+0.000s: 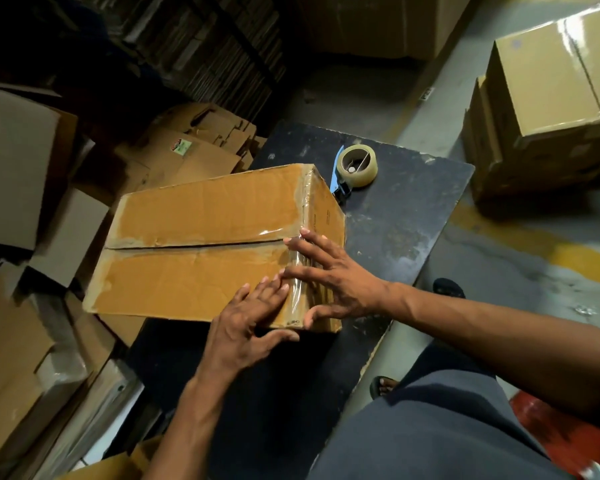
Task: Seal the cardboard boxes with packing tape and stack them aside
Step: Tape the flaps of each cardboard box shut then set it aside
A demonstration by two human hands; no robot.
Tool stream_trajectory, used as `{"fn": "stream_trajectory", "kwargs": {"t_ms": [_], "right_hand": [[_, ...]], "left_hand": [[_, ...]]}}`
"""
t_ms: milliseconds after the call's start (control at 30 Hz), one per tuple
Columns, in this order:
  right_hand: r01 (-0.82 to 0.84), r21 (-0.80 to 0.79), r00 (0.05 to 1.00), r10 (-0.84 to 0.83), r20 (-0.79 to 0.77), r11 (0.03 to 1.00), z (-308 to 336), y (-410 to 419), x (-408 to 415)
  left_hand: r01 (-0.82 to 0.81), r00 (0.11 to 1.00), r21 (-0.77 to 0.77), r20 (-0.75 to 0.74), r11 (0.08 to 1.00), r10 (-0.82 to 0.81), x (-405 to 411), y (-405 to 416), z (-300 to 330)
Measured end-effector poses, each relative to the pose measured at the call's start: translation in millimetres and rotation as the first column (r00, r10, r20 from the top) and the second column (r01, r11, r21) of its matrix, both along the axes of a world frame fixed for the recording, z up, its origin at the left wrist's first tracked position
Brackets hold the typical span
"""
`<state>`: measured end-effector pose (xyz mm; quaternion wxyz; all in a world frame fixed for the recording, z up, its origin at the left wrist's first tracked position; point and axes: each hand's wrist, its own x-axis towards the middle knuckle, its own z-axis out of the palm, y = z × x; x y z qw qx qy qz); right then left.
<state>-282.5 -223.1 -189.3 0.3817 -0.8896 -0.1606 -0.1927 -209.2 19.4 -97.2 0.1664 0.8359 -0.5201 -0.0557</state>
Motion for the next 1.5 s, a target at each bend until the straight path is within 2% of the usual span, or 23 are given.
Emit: {"fn": "stream_trajectory", "kwargs": {"t_ms": [67, 133, 233, 367, 467, 567, 633, 667, 733, 800, 933, 1000, 1133, 1233, 1333, 1433, 1500], "right_hand": [[-0.019, 0.065, 1.0, 0.019, -0.014, 0.998, 6, -3, -3], [-0.017, 0.101, 1.0, 0.016, 0.003, 0.995, 7, -3, -4], [0.002, 0.098, 0.999, -0.005, 0.032, 0.995, 4, 3, -5], [0.011, 0.141, 0.999, -0.016, 0.036, 0.99, 4, 4, -7], [0.021, 0.122, 1.0, -0.023, 0.011, 0.992, 9, 4, -10], [0.031, 0.096, 0.997, -0.024, -0.067, 0.995, 22, -1, -15], [0.102, 0.086, 0.992, -0.096, -0.077, 0.991, 36, -9, -7], [0.163, 0.068, 0.986, -0.16, -0.055, 0.984, 44, -14, 2], [0.275, 0.037, 0.961, -0.274, -0.033, 0.961, 65, -26, 28], [0.34, 0.003, 0.938, -0.339, -0.072, 0.941, 94, -39, 62], [0.309, -0.205, 0.904, -0.354, -0.239, 0.929, 126, -46, 126], [0.266, -0.219, 0.9, -0.323, -0.293, 0.939, 131, -39, 144], [0.141, -0.305, 0.853, -0.273, -0.446, 0.942, 141, -21, 172], [0.08, -0.364, 0.793, -0.281, -0.54, 0.928, 141, -3, 192], [0.016, -0.425, 0.769, -0.283, -0.573, 0.905, 136, 9, 202], [-0.05, -0.537, 0.779, -0.303, -0.548, 0.842, 136, 16, 192], [-0.125, -0.601, 0.798, -0.279, -0.533, 0.79, 141, 20, 176]], "left_hand": [[-0.011, 0.999, 0.065, 0.041, 0.998, 0.008, -8, 1, 1], [-0.059, 0.986, 0.078, 0.162, 0.995, 0.046, -27, -1, -7], [-0.142, 0.951, -0.053, 0.271, 0.988, 0.151, -43, -4, -28], [-0.139, 0.908, -0.2, 0.364, 0.97, 0.205, -42, -12, -38], [-0.179, 0.922, -0.218, 0.304, 0.96, 0.241, -49, -16, -34], [-0.3, 0.941, -0.234, 0.086, 0.925, 0.327, -53, -18, -23], [-0.443, 0.893, -0.307, -0.073, 0.842, 0.443, -50, -20, -13], [-0.532, 0.842, -0.331, -0.11, 0.779, 0.528, -46, -20, -7], [-0.723, 0.679, -0.33, -0.178, 0.607, 0.712, -39, -22, 5], [-0.878, 0.472, -0.253, -0.309, 0.407, 0.826, -31, -20, 17], [-0.991, 0.128, -0.09, -0.551, 0.094, 0.824, -19, -8, 31], [-1.0, -0.004, 0.019, -0.642, 0.01, 0.767, -27, -4, 28], [-0.995, -0.091, 0.094, -0.828, -0.024, 0.554, -26, -13, 41], [-0.989, -0.107, 0.051, -0.89, -0.137, 0.442, -9, -10, 46], [-0.974, -0.085, -0.012, -0.905, -0.226, 0.417, -1, -9, 46], [-0.966, -0.104, -0.005, -0.909, -0.26, 0.404, 7, 0, 49], [-0.969, -0.12, 0.006, -0.887, -0.248, 0.445, 11, 14, 53]]}}
